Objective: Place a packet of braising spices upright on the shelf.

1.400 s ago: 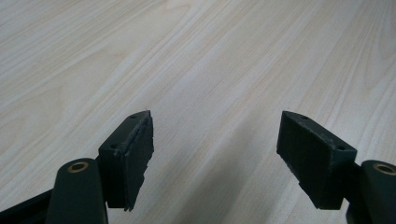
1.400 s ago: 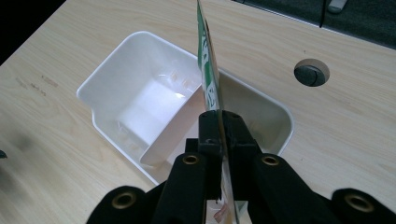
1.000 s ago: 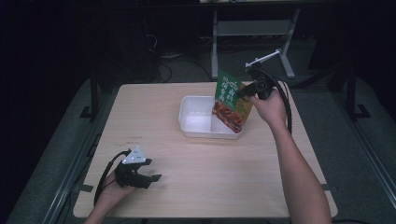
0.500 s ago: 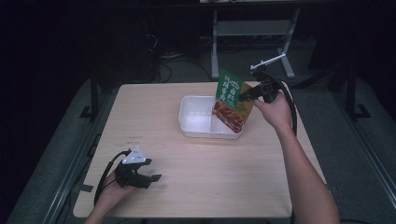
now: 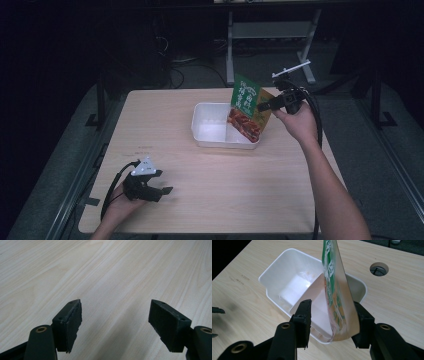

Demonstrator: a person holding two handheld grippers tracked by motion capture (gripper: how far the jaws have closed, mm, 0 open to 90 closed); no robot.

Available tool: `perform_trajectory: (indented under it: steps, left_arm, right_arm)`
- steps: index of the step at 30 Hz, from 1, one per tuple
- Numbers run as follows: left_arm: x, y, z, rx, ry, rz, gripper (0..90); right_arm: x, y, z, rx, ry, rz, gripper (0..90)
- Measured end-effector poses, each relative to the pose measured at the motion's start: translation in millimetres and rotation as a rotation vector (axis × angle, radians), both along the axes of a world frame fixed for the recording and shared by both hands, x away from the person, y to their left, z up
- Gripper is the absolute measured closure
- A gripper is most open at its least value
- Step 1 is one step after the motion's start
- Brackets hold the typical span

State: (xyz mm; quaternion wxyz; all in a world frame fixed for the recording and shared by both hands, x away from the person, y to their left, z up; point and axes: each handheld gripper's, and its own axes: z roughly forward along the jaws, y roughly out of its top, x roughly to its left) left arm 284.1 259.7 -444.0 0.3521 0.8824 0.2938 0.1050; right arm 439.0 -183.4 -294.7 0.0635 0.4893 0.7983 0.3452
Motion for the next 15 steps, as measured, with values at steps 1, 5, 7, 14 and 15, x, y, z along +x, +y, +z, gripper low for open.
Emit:
perform_trajectory:
  steps: [1, 5, 7, 14, 15]
  left_arm:
    - [-0.1, 0.0, 0.0, 0.0, 0.0, 0.001, 26.4]
    - [-0.1, 0.1, -0.1, -0.002, -0.001, 0.002, 25.9]
    - [0.1, 0.4, 0.0, -0.002, -0.001, 0.0, 25.7]
    - [-0.2, -0.2, 0.0, -0.002, -0.001, 0.001, 25.4]
    - [-0.1, -0.2, 0.0, -0.002, -0.002, 0.002, 25.4]
  right_arm:
    - [-0.7, -0.6, -0.2, 0.003, -0.002, 0.001, 55.0]
    - [-3.7, -3.1, 0.1, 0.002, -0.001, 0.002, 53.5]
    - [-6.2, -4.2, 0.2, 0.006, -0.007, 0.004, 52.9]
    - [-14.2, -10.4, -1.3, 0.009, -0.009, 0.007, 50.6]
    - [-15.0, -11.6, -1.9, 0.01, -0.007, 0.007, 50.3]
